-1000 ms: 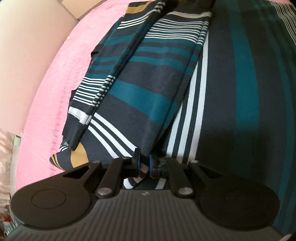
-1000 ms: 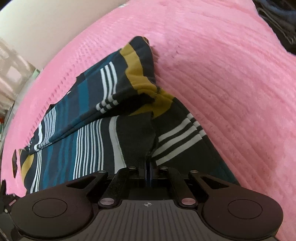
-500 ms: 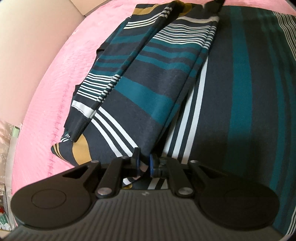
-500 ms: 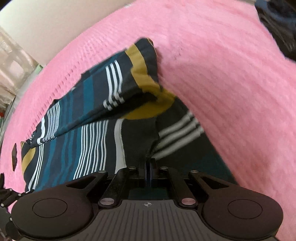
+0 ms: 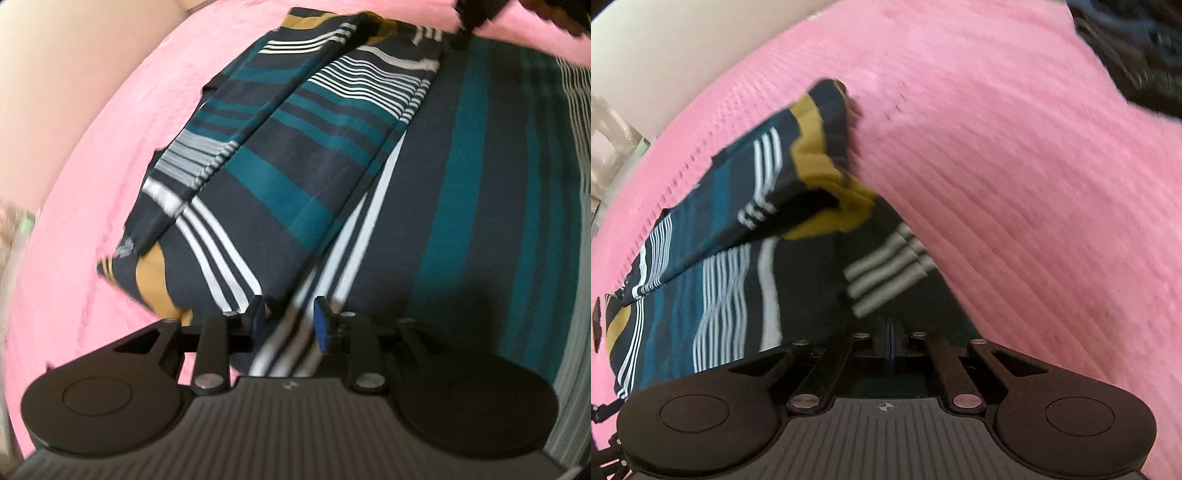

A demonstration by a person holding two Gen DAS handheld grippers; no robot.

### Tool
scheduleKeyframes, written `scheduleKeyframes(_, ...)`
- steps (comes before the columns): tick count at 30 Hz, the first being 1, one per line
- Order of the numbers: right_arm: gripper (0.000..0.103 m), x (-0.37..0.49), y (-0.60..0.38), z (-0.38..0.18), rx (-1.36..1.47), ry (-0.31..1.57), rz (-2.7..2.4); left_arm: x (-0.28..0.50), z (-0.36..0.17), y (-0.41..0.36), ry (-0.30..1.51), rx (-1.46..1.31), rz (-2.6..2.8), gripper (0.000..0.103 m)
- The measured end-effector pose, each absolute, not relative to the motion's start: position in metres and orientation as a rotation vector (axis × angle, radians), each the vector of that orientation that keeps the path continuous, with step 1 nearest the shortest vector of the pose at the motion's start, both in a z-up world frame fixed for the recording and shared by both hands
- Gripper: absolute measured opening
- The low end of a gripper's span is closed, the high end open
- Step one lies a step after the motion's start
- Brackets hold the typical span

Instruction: Fold clothes

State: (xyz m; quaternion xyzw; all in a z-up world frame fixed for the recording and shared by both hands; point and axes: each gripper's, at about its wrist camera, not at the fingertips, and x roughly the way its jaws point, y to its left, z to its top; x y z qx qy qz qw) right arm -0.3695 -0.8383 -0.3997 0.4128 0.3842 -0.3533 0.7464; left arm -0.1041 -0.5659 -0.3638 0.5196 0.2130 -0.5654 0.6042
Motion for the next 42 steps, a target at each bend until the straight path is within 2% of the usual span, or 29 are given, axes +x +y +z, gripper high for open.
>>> scheduleKeyframes(2, 0.001, -0.380, -0.838, -0.400, 0.895, 0.860, -0.756, -0.111, -0.360, -0.555, 0.535, 1.174, -1.290, 0.031)
scheduleKeyframes(7, 0.002, -0.411, -0.830, -0.394, 0.848, 0.920, -0.740, -0.146, -0.360, -0.523, 0.615, 1.149, -1.280, 0.037)
scheduleKeyframes(8, 0.016, -0.418, -0.826, -0.391, 0.836, 0.931, -0.743, -0.154, -0.360, -0.516, 0.631, 1.144, -1.286, 0.038)
scheduleKeyframes(9, 0.054, -0.426, -0.821, -0.388, 0.828, 0.933, -0.735, -0.163, -0.359, -0.509, 0.640, 1.142, -1.298, 0.038)
scheduleKeyframes(10, 0.078, -0.432, -0.814, -0.384, 0.805, 0.934, -0.734, -0.173, -0.359, -0.500, 0.645, 1.141, -1.315, 0.040)
scheduleKeyframes(11, 0.092, -0.437, -0.804, -0.379, 0.767, 0.944, -0.734, -0.182, -0.359, -0.492, 0.650, 1.140, -1.333, 0.041)
scheduleKeyframes(17, 0.092, -0.462, -0.742, -0.363, 0.598, 1.037, -0.639, -0.233, -0.356, -0.439, 0.623, 1.132, -1.469, 0.045)
scheduleKeyframes(26, 0.092, -0.474, -0.687, -0.365, 0.505, 1.139, -0.519, -0.306, -0.353, -0.359, 0.497, 1.261, -1.574, 0.044)
scheduleKeyframes(33, 0.092, -0.474, -0.693, -0.367, 0.453, 1.128, -0.416, -0.336, -0.383, -0.362, 0.433, 1.362, -1.490, 0.045)
scheduleKeyframes(36, 0.092, -0.486, -0.701, -0.366, 0.419, 1.118, -0.402, -0.344, -0.392, -0.367, 0.369, 1.405, -1.435, 0.061)
scheduleKeyframes(37, 0.092, -0.491, -0.705, -0.365, 0.409, 1.114, -0.404, -0.344, -0.392, -0.369, 0.370, 1.410, -1.421, 0.060)
scheduleKeyframes(39, 0.092, -0.501, -0.710, -0.364, 0.391, 1.110, -0.410, -0.343, -0.391, -0.372, 0.395, 1.420, -1.409, 0.051)
scheduleKeyframes(41, 0.092, -0.510, -0.713, -0.363, 0.373, 1.109, -0.409, -0.341, -0.389, -0.373, 0.414, 1.441, -1.412, 0.030)
scheduleKeyframes(42, 0.092, -0.513, -0.712, -0.362, 0.363, 1.107, -0.404, -0.339, -0.389, -0.375, 0.428, 1.449, -1.401, 0.027)
